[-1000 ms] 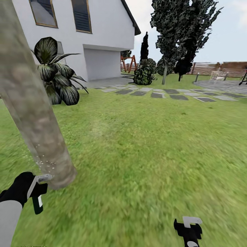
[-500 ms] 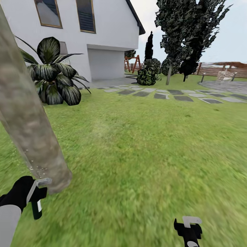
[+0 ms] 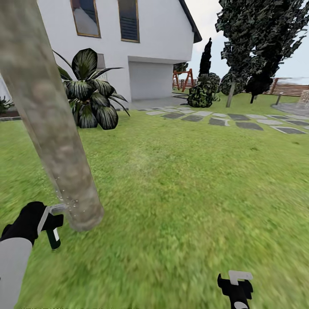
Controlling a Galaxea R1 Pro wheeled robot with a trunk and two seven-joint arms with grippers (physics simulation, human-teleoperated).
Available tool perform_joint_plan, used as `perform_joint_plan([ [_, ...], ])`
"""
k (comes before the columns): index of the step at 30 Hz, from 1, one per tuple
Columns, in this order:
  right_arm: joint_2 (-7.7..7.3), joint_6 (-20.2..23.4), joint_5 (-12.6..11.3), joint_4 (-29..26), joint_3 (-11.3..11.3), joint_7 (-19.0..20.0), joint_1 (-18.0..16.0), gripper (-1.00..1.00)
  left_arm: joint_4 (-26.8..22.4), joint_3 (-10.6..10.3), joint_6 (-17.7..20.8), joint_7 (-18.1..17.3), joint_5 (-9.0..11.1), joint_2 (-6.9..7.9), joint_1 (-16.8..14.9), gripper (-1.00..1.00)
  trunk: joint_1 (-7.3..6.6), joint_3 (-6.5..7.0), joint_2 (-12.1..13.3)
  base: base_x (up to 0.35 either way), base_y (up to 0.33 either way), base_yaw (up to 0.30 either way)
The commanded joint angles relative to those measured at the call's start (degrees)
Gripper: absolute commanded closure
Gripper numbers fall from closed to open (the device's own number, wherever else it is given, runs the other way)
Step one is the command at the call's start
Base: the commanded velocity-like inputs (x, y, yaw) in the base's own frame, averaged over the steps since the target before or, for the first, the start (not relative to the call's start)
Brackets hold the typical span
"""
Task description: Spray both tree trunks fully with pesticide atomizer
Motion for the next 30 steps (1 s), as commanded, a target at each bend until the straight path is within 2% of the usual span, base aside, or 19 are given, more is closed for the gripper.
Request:
perform_joint_plan([
  [1, -0.04, 0.0, 0.0, 0.0, 0.0, 0.0, 0.0, -1.0, -0.1, 0.0, 0.4, 0.0, -0.1, 0.04, -0.4, 1.0, 0.0, 0.0, 0.0, 0.0, 0.0, 0.023],
  [7, -0.15, 0.0, 0.0, 0.0, 0.0, 0.0, 0.0, -1.0, -0.2, -0.3, 0.8, -0.1, -0.1, 0.07, -0.4, 1.0, 0.0, 0.0, 0.0, 0.081, -0.054, 0.003],
  [15, -0.09, 0.0, 0.0, 0.0, 0.0, 0.0, 0.0, -1.0, -0.2, -0.4, 0.8, -0.1, -0.2, 0.08, -0.2, 1.0, 0.0, 0.0, 0.0, 0.237, -0.16, 0.0],
  [20, 0.0, 0.0, 0.0, 0.0, 0.0, 0.0, 0.0, -1.0, -0.2, -0.4, 0.8, -0.1, -0.2, 0.21, -0.1, 1.0, 0.0, 0.0, 0.0, 0.071, -0.25, 0.003],
  [30, 0.0, 0.0, 0.0, 0.0, 0.0, 0.0, 0.0, -1.0, -0.5, -0.3, 0.9, -0.1, -0.2, 0.18, -0.6, 1.0, 0.0, 0.14, 0.0, 0.025, -0.271, 0.221],
])
